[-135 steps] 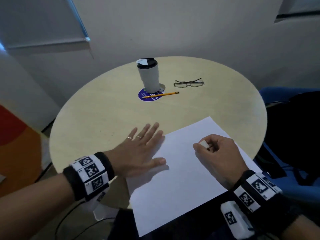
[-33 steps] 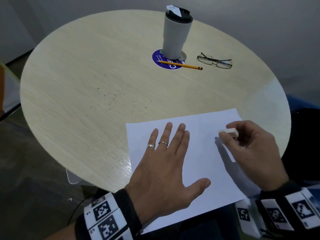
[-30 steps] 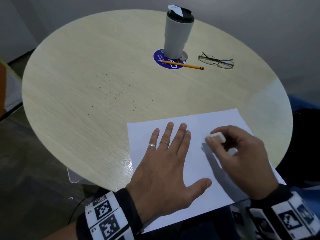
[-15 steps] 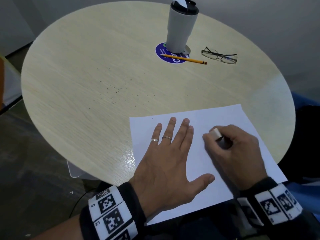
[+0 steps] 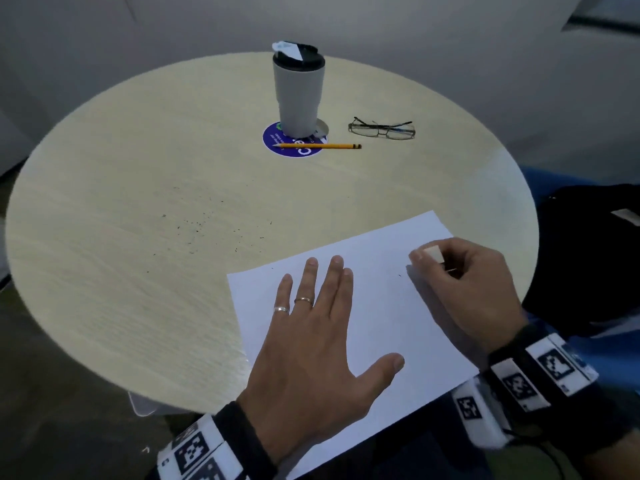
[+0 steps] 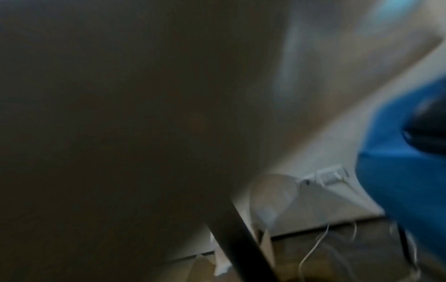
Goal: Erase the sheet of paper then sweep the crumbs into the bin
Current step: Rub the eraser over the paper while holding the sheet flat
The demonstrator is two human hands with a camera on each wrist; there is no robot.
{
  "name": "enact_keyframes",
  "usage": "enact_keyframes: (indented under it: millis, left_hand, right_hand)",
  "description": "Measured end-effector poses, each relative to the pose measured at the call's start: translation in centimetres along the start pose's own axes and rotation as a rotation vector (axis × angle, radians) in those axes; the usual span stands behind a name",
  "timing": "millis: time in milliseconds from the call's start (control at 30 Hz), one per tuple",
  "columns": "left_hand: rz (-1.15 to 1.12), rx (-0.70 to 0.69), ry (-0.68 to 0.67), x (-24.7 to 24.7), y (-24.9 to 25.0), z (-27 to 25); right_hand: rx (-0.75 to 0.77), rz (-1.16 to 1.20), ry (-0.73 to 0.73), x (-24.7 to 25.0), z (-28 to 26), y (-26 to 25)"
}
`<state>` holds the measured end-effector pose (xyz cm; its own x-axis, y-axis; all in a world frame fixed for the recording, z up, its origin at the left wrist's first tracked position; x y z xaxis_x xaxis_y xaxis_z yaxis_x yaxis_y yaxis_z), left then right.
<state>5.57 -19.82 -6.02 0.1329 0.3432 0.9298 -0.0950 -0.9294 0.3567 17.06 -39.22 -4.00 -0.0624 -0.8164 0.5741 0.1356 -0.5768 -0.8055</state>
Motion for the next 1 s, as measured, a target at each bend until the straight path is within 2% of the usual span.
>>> enact_keyframes:
  millis: [67,167,267,433,633,767,933,1000]
  left_hand:
    - [0.007,0.006,-0.001,0.0,0.0,0.0]
    - [0.019,0.008,0.002,-0.1,0.0,-0.1]
    - [0.017,0.005,0.011,0.0,0.0,-0.1]
    - [0.001,0.004,0.01,0.0,0.0,-0.1]
    - [0.012,0.015,0.009,0.0,0.3,0.2]
    - [0.006,0.006,0.011,-0.1,0.2,0.2]
    - [0.008,0.005,0.002,-0.2,0.1,0.2]
    - [-0.005,0.001,0.005,-0.1,0.2,0.1]
  right_hand:
    - [-0.077,0.066,0.022,0.7,0.8,1.8]
    - [-0.072,0.028,0.051,1.4,1.5,2.6]
    - [0.013,-0.076,0.019,1.2,0.7,1.1]
    - [0.254,-0.23,-0.211,-2.1,-2.6,-3.0]
    - [0.295,-0.303,-0.09,-0.5,-0.6,-1.8]
    - [0.321,-0.284,-0.241,-1.6,-2.4,-2.8]
    - [0.238,-0.348,-0.072,1.0,0.4,-0.9]
    - [0.287,-0.37,-0.102,0.2,-0.5,-1.7]
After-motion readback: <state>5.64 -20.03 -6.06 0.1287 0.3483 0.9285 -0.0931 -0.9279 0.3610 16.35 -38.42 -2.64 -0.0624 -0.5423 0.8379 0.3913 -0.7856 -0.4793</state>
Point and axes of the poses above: each hand's wrist, its own z-axis towards the middle knuckle, its own x-axis out of the back of the hand, y = z × x, the point moved 8 cm from there along z, towards the middle knuckle, and after that the axes turned 5 degrees about -z, right-handed, at the moved point
